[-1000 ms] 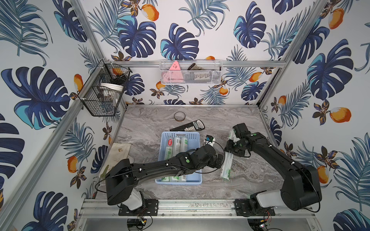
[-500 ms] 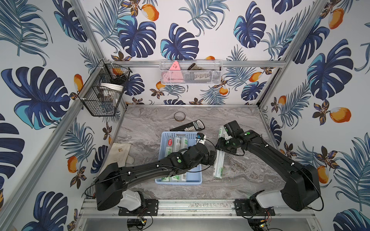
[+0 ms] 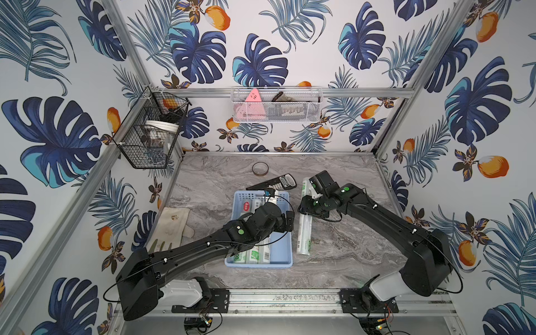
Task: Put the plastic wrap into the basket
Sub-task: Place the plastic wrap in the basket.
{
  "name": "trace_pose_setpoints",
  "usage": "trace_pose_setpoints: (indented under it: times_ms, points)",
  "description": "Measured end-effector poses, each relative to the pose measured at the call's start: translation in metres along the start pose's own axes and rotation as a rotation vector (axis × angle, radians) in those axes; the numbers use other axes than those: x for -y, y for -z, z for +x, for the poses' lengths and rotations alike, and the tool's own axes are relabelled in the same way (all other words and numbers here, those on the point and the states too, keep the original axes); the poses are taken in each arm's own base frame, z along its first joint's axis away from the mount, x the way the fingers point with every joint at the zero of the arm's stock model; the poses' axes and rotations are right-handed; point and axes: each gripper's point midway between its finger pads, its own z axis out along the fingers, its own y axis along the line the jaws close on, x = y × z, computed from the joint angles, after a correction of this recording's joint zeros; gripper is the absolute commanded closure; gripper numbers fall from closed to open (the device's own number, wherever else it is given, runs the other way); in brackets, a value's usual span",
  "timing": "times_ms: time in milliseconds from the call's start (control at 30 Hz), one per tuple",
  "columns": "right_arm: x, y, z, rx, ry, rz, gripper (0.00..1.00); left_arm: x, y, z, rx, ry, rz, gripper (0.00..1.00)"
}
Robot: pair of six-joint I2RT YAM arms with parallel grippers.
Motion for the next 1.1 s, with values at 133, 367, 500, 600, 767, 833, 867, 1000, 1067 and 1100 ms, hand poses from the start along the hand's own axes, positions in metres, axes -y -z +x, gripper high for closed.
trace_pose_setpoints:
  times_ms: [133, 367, 500, 600, 767, 833, 867, 1000, 1067, 1100]
  points:
    - [-0.014, -0.004, 0.000, 0.002, 0.016, -0.007, 0.61, -0.017, 0.006, -0.007, 0.022, 0.022, -0.023, 0.01]
    - [-0.036, -0.013, 0.001, -0.003, 0.053, -0.021, 0.61, -0.052, 0.015, -0.016, 0.047, 0.065, -0.079, 0.01]
    - [-0.049, -0.023, 0.005, -0.017, 0.077, -0.026, 0.60, -0.075, 0.020, -0.022, 0.064, 0.091, -0.109, 0.01]
    - [-0.055, -0.034, 0.009, -0.035, 0.089, -0.014, 0.60, -0.086, 0.021, -0.022, 0.061, 0.113, -0.119, 0.01]
    - [-0.063, -0.055, 0.018, -0.066, 0.107, 0.010, 0.60, -0.096, 0.022, -0.015, 0.041, 0.132, -0.120, 0.01]
    - [-0.067, -0.063, 0.021, -0.077, 0.117, 0.014, 0.61, -0.099, 0.023, -0.014, 0.039, 0.137, -0.122, 0.01]
    - [-0.068, -0.066, 0.022, -0.082, 0.120, 0.016, 0.61, -0.099, 0.024, -0.014, 0.039, 0.139, -0.121, 0.01]
    - [-0.071, -0.076, 0.027, -0.098, 0.127, 0.029, 0.61, -0.099, 0.025, -0.014, 0.034, 0.146, -0.110, 0.01]
    - [-0.071, -0.081, 0.029, -0.103, 0.129, 0.036, 0.61, -0.099, 0.025, -0.014, 0.034, 0.147, -0.112, 0.01]
    - [-0.071, -0.084, 0.030, -0.108, 0.130, 0.041, 0.61, -0.099, 0.025, -0.014, 0.034, 0.147, -0.112, 0.01]
